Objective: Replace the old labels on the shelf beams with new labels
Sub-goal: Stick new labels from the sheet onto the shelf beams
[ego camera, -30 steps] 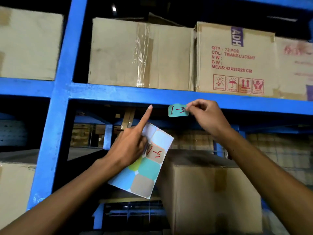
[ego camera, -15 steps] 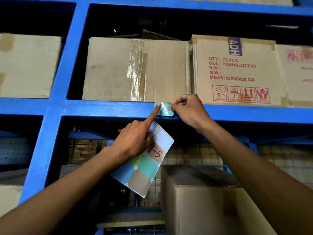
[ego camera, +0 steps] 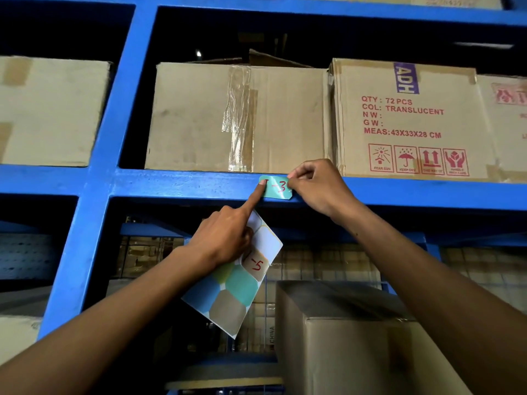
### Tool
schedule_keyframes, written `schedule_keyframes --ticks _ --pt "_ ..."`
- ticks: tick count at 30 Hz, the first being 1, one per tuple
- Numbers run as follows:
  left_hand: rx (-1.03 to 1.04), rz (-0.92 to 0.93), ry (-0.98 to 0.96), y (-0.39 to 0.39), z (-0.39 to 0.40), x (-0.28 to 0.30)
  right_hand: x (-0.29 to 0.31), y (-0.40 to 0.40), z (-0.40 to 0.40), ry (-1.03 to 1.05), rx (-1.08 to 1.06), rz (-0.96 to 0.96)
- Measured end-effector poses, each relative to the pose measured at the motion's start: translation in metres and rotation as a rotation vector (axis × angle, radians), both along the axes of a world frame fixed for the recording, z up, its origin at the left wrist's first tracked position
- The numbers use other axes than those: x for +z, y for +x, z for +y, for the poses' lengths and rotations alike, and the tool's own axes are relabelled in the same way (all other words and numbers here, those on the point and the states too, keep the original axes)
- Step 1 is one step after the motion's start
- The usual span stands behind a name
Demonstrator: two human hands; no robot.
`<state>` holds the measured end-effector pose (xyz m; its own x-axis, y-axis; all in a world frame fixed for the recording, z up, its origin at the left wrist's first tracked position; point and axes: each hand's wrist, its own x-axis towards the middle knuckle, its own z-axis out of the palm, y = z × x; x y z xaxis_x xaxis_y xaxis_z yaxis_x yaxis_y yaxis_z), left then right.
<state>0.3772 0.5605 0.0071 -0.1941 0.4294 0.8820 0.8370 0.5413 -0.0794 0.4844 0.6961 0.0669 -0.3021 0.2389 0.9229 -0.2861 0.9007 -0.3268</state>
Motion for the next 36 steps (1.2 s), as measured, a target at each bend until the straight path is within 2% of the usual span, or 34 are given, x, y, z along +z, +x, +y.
schedule_keyframes --ticks 25,32,34,36 --pt "-0.015 0.012 0.011 -0.004 0.007 -0.005 0.004 -0.005 0.001 0.064 -0.147 0.023" --pt "0.022 0.024 -0.028 -0.002 0.001 0.001 -0.002 0.007 -0.001 0.109 -0.397 0.003" --pt "0.002 0.013 -0.036 -0.002 0.000 0.008 -0.010 0.010 -0.003 0.208 -0.418 0.028" --pt "-0.028 -0.018 -0.056 -0.004 0.000 0.017 -0.018 0.006 -0.005 0.408 -0.497 0.020"
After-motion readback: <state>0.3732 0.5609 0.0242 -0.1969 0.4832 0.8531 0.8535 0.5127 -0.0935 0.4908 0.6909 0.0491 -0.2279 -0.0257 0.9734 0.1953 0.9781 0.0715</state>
